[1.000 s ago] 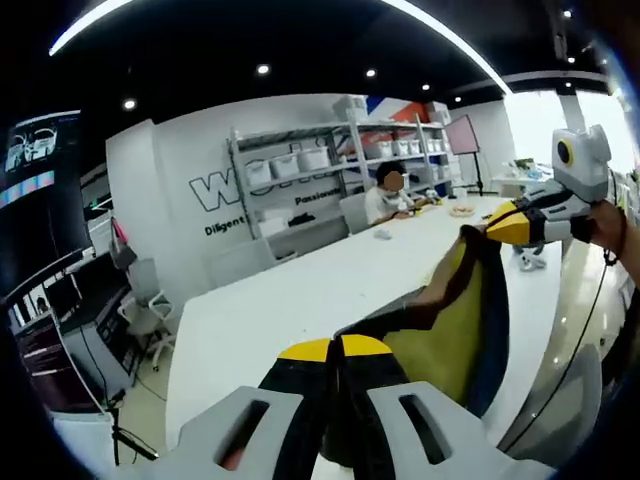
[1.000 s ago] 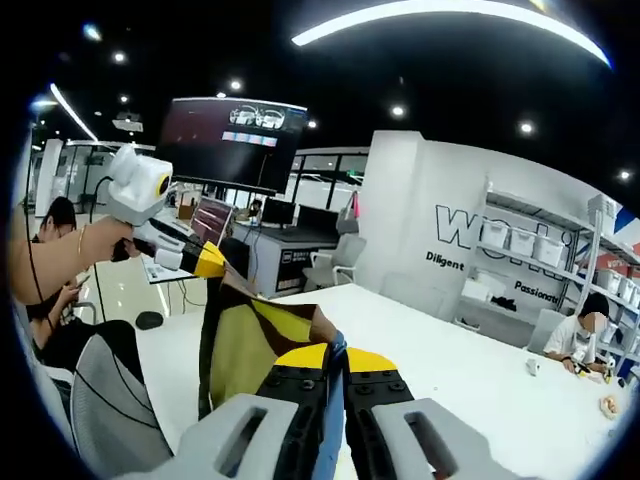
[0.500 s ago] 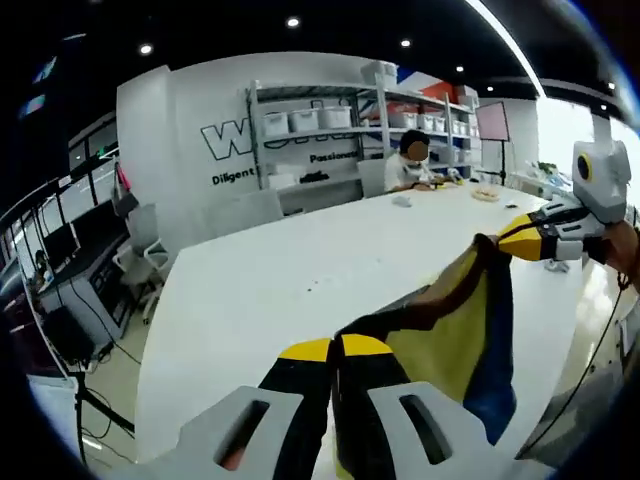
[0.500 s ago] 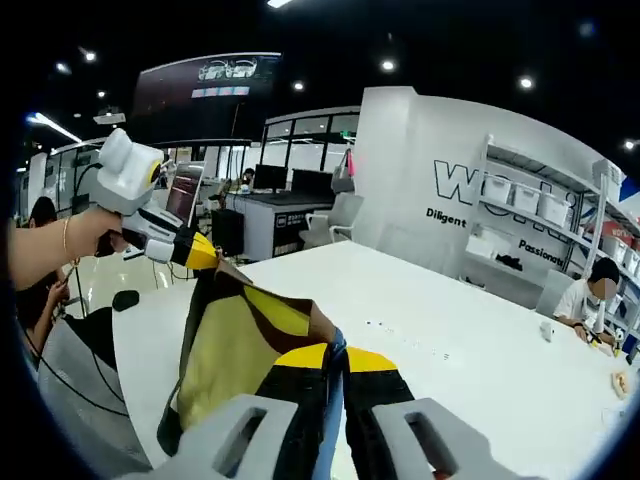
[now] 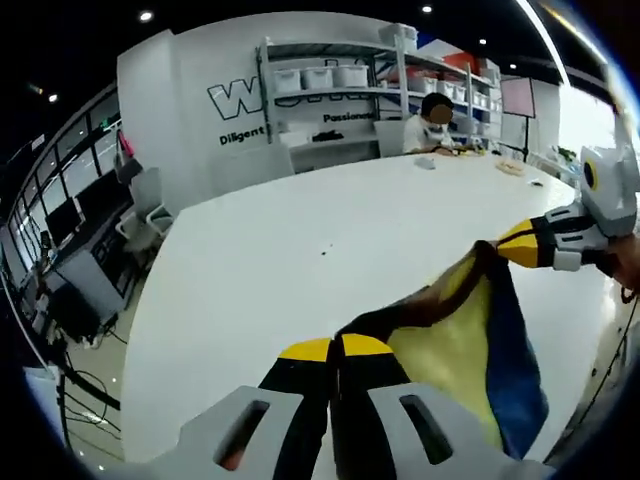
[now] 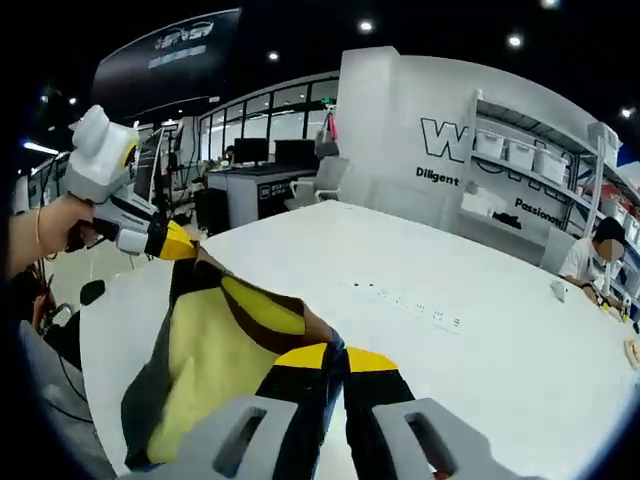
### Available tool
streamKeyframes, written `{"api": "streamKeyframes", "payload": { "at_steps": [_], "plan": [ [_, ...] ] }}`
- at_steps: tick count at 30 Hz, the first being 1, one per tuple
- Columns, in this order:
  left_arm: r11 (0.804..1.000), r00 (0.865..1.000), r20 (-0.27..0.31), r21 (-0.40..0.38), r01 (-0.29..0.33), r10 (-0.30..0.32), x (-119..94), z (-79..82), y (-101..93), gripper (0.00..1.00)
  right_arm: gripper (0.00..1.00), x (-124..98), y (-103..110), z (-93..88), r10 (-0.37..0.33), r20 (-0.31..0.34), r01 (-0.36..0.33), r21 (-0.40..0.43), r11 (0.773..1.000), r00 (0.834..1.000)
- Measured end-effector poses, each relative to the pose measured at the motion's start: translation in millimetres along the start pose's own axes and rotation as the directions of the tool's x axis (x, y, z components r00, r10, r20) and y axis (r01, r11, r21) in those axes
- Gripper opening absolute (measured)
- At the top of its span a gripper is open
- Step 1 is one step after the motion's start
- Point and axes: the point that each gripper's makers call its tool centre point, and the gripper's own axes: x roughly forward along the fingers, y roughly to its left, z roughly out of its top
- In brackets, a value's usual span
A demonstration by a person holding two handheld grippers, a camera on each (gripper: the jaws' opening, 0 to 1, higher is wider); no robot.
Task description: Fold the garment on the visible template until the final outline fits inside the template.
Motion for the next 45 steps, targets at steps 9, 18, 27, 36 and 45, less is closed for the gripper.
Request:
{"api": "streamKeyframes", "payload": {
  "at_steps": [9, 18, 27, 36, 45],
  "plan": [
    [0.997, 0.997, -0.06, 0.061, -0.038, 0.042, 48, -8.4, 7.1, 0.04, 0.0, 35, -13, -14.6, 0.014, -0.021, -0.013, 0.06, 0.998, 1.0],
    [0.995, 0.992, -0.112, 0.088, -0.053, 0.063, 85, -31.0, 5.9, 0.04, 0.0, 68, -21, -45.5, -0.019, -0.11, 0.023, 0.039, 0.999, 0.994],
    [0.993, 0.988, -0.128, 0.089, -0.078, 0.089, 110, -45.3, 12.9, 0.04, 0.0, 87, -26, -55.3, -0.044, -0.135, 0.051, 0.048, 0.998, 0.99],
    [0.995, 0.993, -0.109, 0.095, -0.041, 0.052, 106, -49.9, 12.3, 0.2, 0.08, 85, -29, -58.9, -0.036, -0.134, 0.051, 0.108, 0.993, 0.99],
    [0.998, 0.999, -0.039, -0.06, 0.023, -0.025, 81, -37.2, 14.1, 0.48, 0.45, 66, -15, -46.1, 0.028, -0.081, -0.009, 0.226, 0.974, 0.996]
  ]
}}
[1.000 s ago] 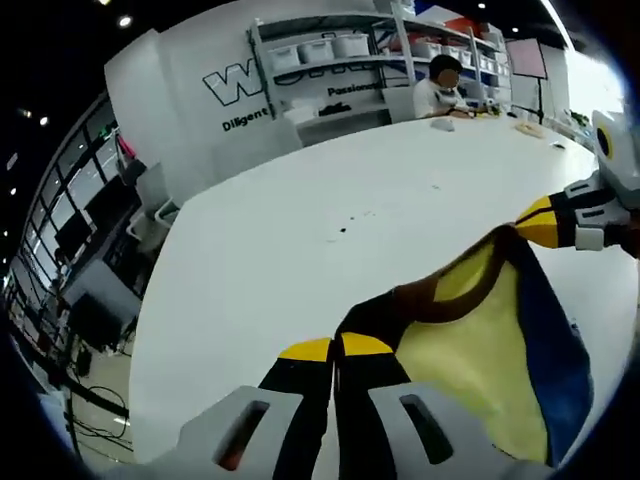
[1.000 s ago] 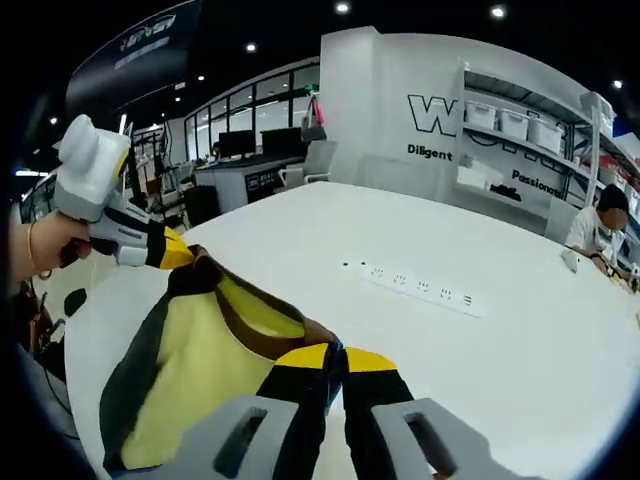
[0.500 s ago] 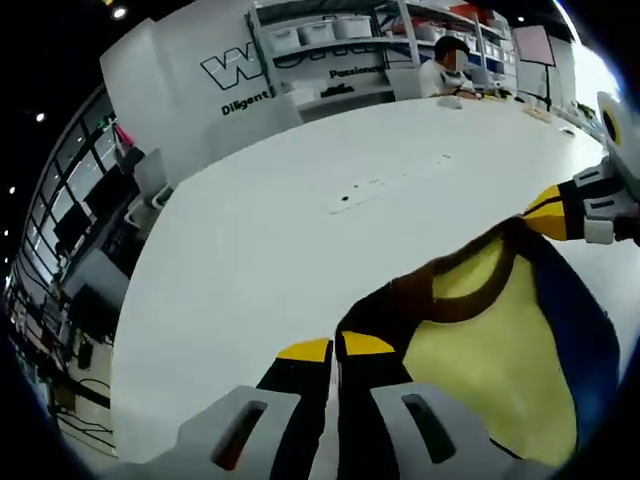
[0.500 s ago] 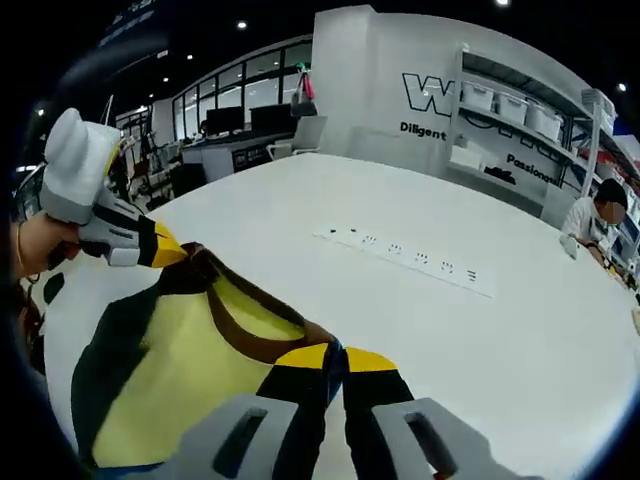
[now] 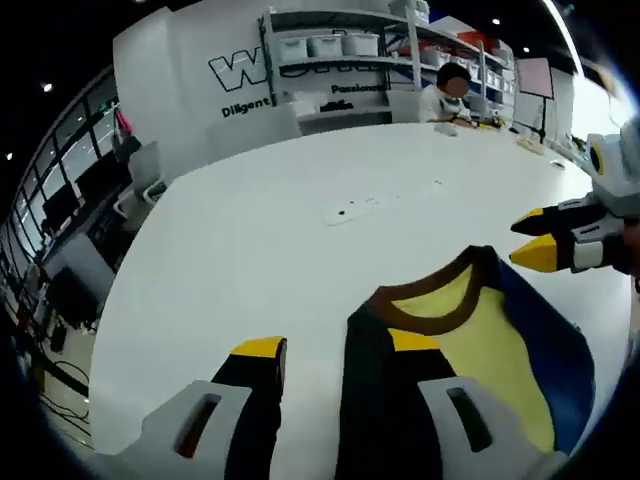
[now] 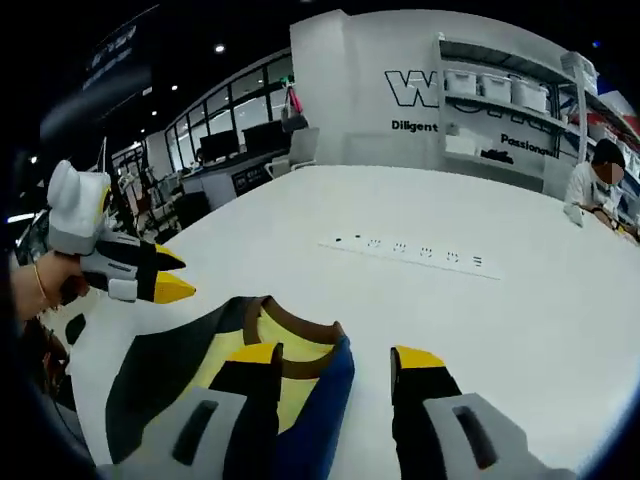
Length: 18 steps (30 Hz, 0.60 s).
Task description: Fold the garment on the visible template until the final outline fits inside the template.
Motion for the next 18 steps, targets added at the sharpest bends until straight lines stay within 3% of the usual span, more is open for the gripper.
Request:
{"api": "streamKeyframes", "payload": {
  "at_steps": [6, 13, 18],
  "plan": [
    [1.0, 1.0, 0.01, 0.0, -0.01, 0.01, -21, -2.8, -1.5, 0.64, 0.55, -20, 14, 2.1, 0.029, 0.002, -0.029, -0.018, 0.999, 1.0],
    [1.0, 1.0, 0.005, -0.013, 0.018, -0.018, -42, -15.4, -8.8, 0.73, 0.57, -41, 29, 2.9, 0.062, 0.015, -0.062, -0.014, 0.998, 0.998],
    [1.0, 1.0, -0.009, -0.006, 0.029, -0.029, -58, -30.1, -12.9, 0.77, 0.56, -55, 35, -6.8, 0.068, 0.002, -0.068, -0.019, 0.998, 0.998]
  ]
}}
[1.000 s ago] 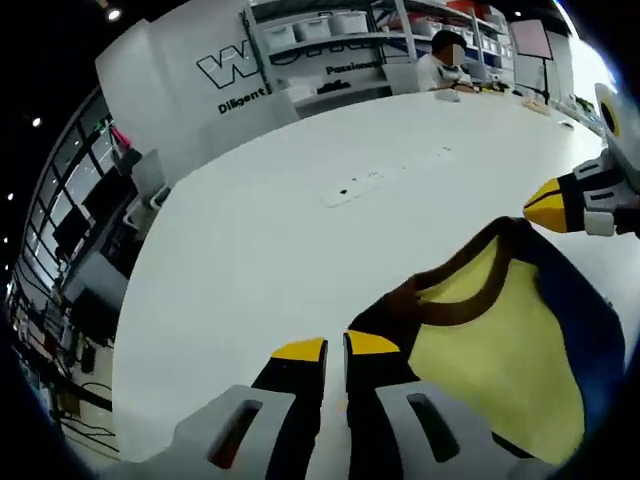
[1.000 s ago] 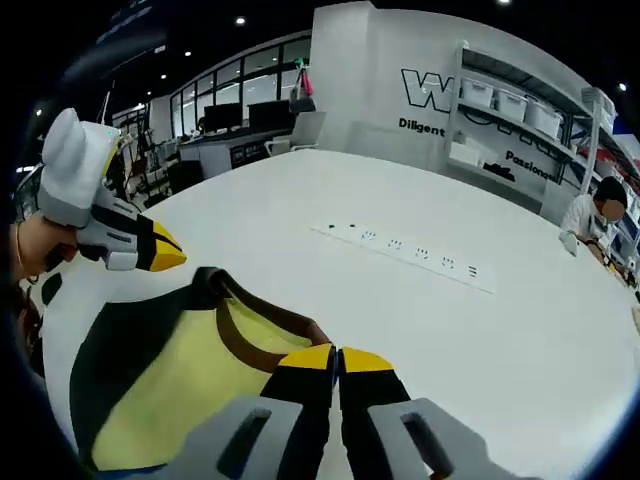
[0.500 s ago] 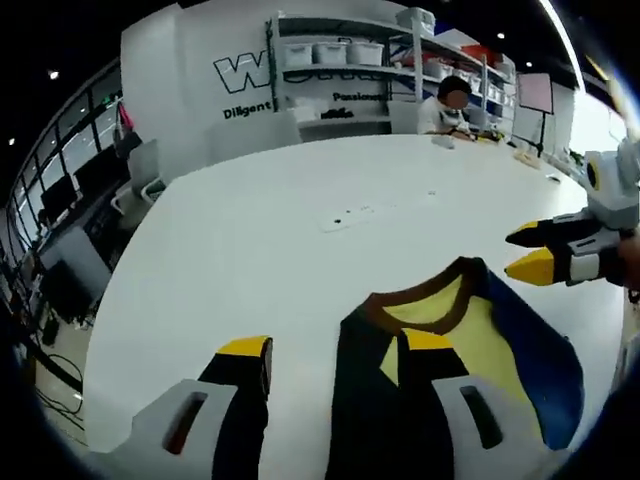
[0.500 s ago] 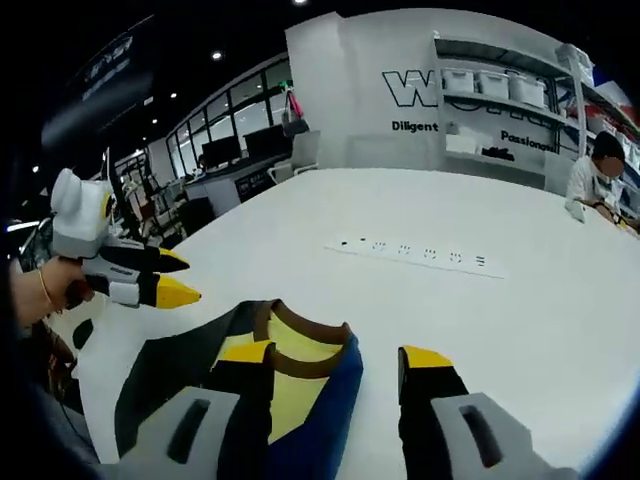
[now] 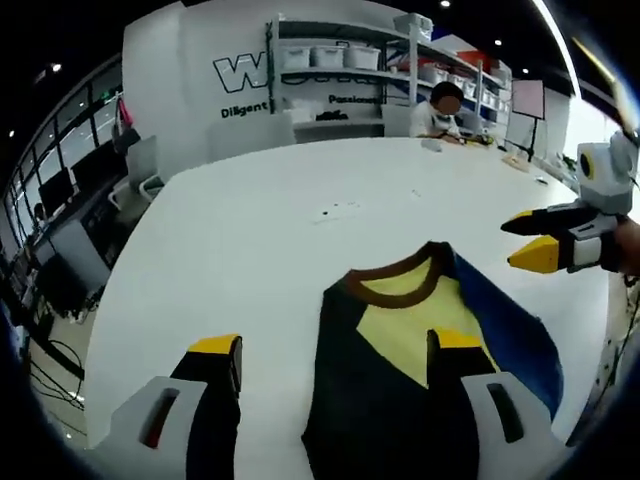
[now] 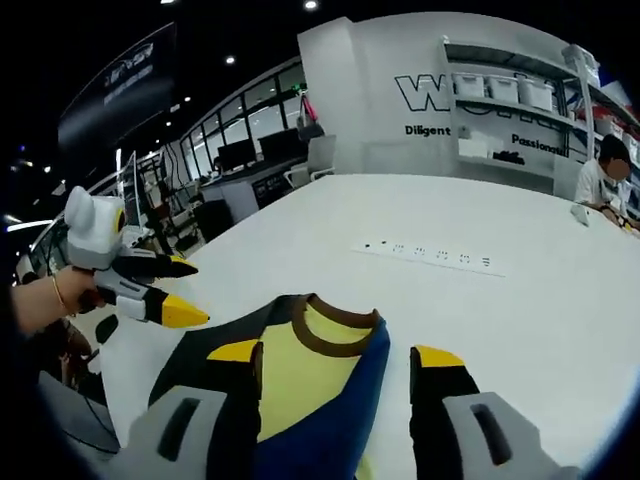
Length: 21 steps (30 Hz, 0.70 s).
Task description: Fold the garment on the visible template until the final outline fits inside the template.
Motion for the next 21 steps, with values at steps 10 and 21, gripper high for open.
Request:
{"api": "streamKeyframes", "payload": {
  "at_steps": [10, 21],
  "plan": [
    [0.999, 0.999, -0.05, -0.044, -0.008, 0.006, -11, -29.7, 8.9, 0.69, 0.5, -20, -6, -22.4, -0.008, -0.021, 0.008, 0.005, 1.0, 1.0],
    [0.995, 0.996, -0.09, -0.096, 0.007, -0.015, -14, -62.2, 9.6, 0.61, 0.43, -44, -16, -62.7, 0.011, -0.076, -0.011, 0.007, 1.0, 0.997]
  ]
}}
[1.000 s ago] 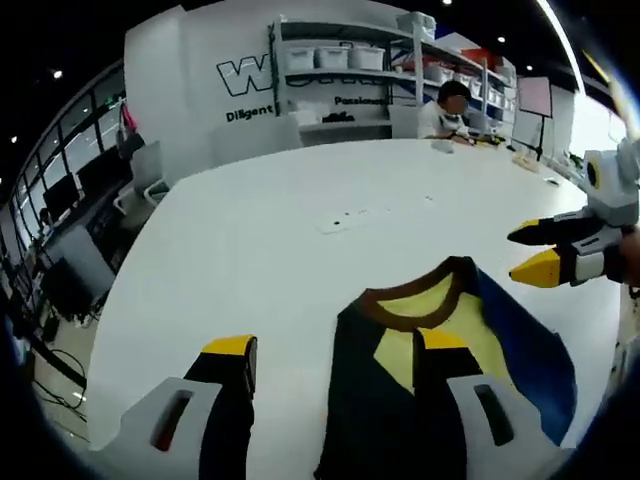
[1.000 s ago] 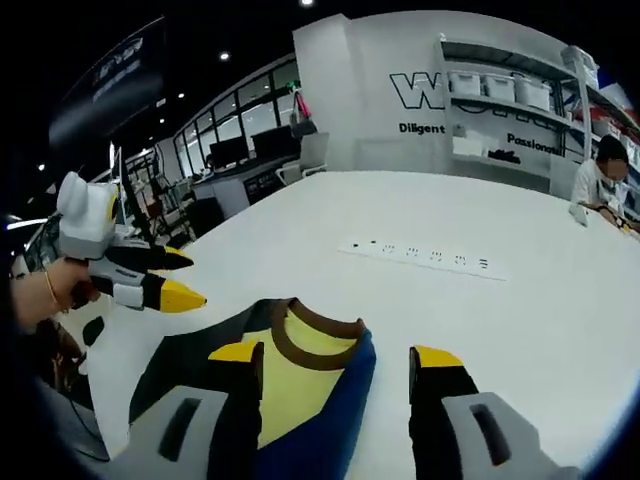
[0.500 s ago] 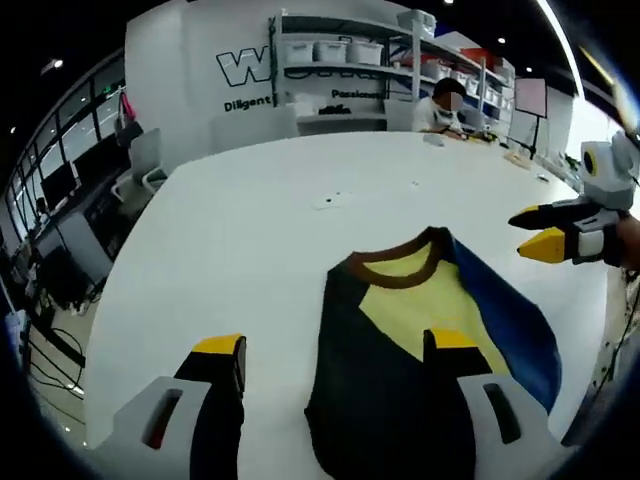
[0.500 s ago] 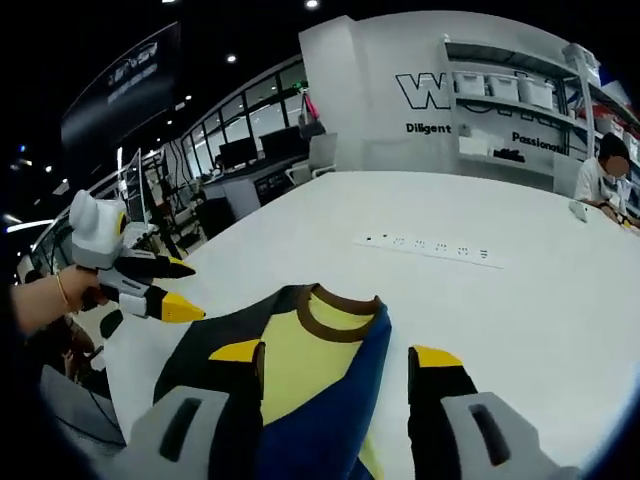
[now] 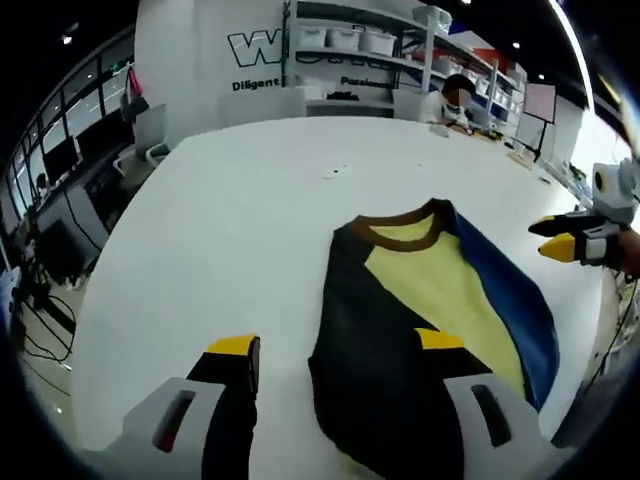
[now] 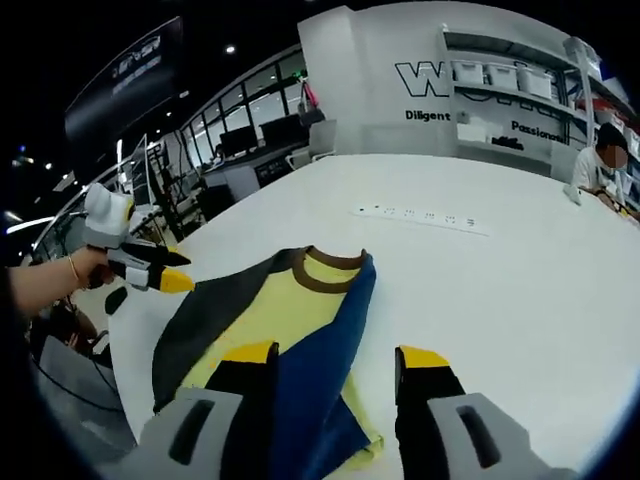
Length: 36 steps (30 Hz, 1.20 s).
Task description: Fold the garment on the visible template until the final outline fits inside the template.
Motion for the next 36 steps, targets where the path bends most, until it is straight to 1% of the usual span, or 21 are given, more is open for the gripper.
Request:
{"api": "streamKeyframes", "payload": {
  "at_steps": [1, 3, 4, 6, 8, 10, 11, 12, 13, 16, 18, 19, 20, 22, 25, 28, 33, 34, 36],
  "plan": [
    [1.0, 1.0, 0.0, -0.002, 0.002, -0.002, 0, -0.9, -0.2, 0.61, 0.43, -1, -1, -3.8, 0.002, -0.008, -0.002, 0.005, 1.0, 1.0],
    [1.0, 1.0, -0.026, -0.006, 0.002, -0.002, 2, -7.4, 0.3, 0.6, 0.42, -3, -8, -16.6, -0.009, -0.031, 0.009, 0.013, 1.0, 0.999],
    [1.0, 1.0, -0.023, -0.006, 0.003, -0.003, 2, -7.7, 0.4, 0.59, 0.42, -4, -11, -20.8, -0.015, -0.036, 0.016, 0.018, 1.0, 0.999],
    [1.0, 0.999, -0.038, -0.023, -0.005, 0.004, 4, -13.4, 3.1, 0.55, 0.39, -6, -16, -29.0, -0.028, -0.051, 0.03, 0.033, 0.999, 0.998],
    [1.0, 0.999, -0.043, -0.028, -0.001, -0.001, 5, -15.4, 2.3, 0.53, 0.37, -7, -19, -32.4, -0.04, -0.055, 0.041, 0.015, 0.999, 0.998],
    [1.0, 0.999, -0.052, -0.026, 0.002, -0.003, 8, -17.8, 1.0, 0.53, 0.36, -6, -19, -41.3, -0.037, -0.084, 0.037, -0.004, 0.999, 0.996],
    [1.0, 0.999, -0.053, -0.026, 0.003, -0.004, 8, -18.0, 0.7, 0.53, 0.35, -6, -19, -42.5, -0.036, -0.088, 0.035, -0.007, 0.999, 0.995],
    [1.0, 0.998, -0.062, -0.021, 0.008, -0.009, 10, -19.7, -0.6, 0.52, 0.35, -6, -19, -47.8, -0.039, -0.108, 0.035, -0.035, 0.999, 0.993],
    [1.0, 0.998, -0.065, -0.018, 0.006, -0.007, 11, -20.6, -0.9, 0.52, 0.34, -4, -19, -51.8, -0.037, -0.121, 0.03, -0.057, 0.998, 0.992],
    [1.0, 0.997, -0.076, -0.01, 0.003, -0.004, 16, -23.8, -0.9, 0.5, 0.32, 0, -13, -58.5, -0.019, -0.144, 0.008, -0.077, 0.997, 0.989],
    [1.0, 0.996, -0.087, -0.022, 0.0, -0.002, 22, -28.5, 0.6, 0.47, 0.31, 4, -11, -65.4, -0.016, -0.179, -0.007, -0.129, 0.992, 0.984],
    [1.0, 0.995, -0.096, -0.027, 0.003, -0.006, 22, -30.7, 0.0, 0.45, 0.29, 5, -10, -67.4, -0.014, -0.187, -0.012, -0.138, 0.99, 0.982],
    [1.0, 0.996, -0.09, -0.031, 0.004, -0.006, 23, -30.5, -0.4, 0.44, 0.27, 5, -8, -68.7, -0.013, -0.19, -0.014, -0.14, 0.99, 0.982],
    [1.0, 0.995, -0.099, -0.015, 0.004, -0.006, 24, -31.8, -1.2, 0.44, 0.21, 6, -7, -70.8, -0.009, -0.195, -0.018, -0.138, 0.99, 0.981],
    [1.0, 0.996, -0.091, 0.015, 0.01, -0.008, 27, -28.8, -3.1, 0.44, 0.19, 8, -12, -72.5, -0.028, -0.204, -0.001, -0.141, 0.99, 0.979],
    [1.0, 0.995, -0.096, 0.018, 0.011, -0.009, 31, -28.5, -3.4, 0.42, 0.15, 10, -13, -72.5, -0.037, -0.204, 0.008, -0.14, 0.99, 0.978],
    [1.0, 0.994, -0.108, 0.026, 0.016, -0.013, 36, -28.5, -7.6, 0.34, 0.05, 10, -11, -69.9, -0.04, -0.201, 0.011, -0.143, 0.99, 0.979],
    [0.999, 0.994, -0.11, 0.028, 0.015, -0.012, 37, -28.2, -8.4, 0.33, 0.01, 9, -10, -68.7, -0.035, -0.196, 0.004, -0.154, 0.988, 0.98],
    [0.999, 0.994, -0.109, 0.033, 0.01, -0.006, 38, -28.1, -9.1, 0.3, 0.0, 9, -9, -68.7, -0.031, -0.196, 0.001, -0.154, 0.988, 0.98]
  ]
}}
